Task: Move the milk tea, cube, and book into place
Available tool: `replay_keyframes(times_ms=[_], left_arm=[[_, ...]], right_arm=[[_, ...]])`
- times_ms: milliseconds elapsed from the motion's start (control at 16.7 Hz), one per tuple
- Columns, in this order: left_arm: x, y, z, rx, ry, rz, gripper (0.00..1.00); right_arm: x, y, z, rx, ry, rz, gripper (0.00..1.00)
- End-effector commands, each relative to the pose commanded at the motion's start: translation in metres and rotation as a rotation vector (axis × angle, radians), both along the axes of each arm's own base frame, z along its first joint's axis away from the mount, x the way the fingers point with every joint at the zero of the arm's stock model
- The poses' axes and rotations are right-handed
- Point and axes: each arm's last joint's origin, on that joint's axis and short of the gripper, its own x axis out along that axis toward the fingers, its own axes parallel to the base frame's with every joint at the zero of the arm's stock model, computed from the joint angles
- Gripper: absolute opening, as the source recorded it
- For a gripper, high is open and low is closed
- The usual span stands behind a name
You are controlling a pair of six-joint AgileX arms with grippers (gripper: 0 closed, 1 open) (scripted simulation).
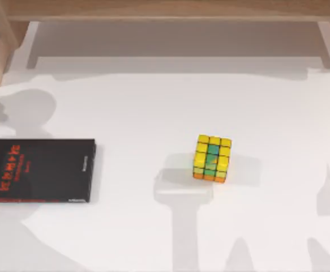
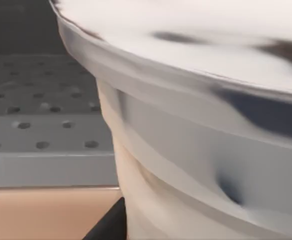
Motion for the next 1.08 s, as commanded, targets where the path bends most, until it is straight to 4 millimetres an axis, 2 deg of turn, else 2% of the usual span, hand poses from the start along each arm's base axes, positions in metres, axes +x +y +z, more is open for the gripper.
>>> replay_keyframes(times_ms=[300, 840, 1080], left_arm=[[0.000, 0.000, 0.000, 0.000, 0.000, 0.000, 0.98], [0.000, 0.000, 0.000, 0.000, -0.001, -0.001, 1.00], [-0.013, 0.000, 0.000, -0.001, 0.002, 0.000, 1.00]], right_arm=[[0.000, 0.000, 0.000, 0.000, 0.000, 0.000, 1.00], [0.000, 0.000, 0.000, 0.000, 0.000, 0.000, 1.00], [0.000, 0.000, 0.000, 0.000, 0.000, 0.000, 1.00]])
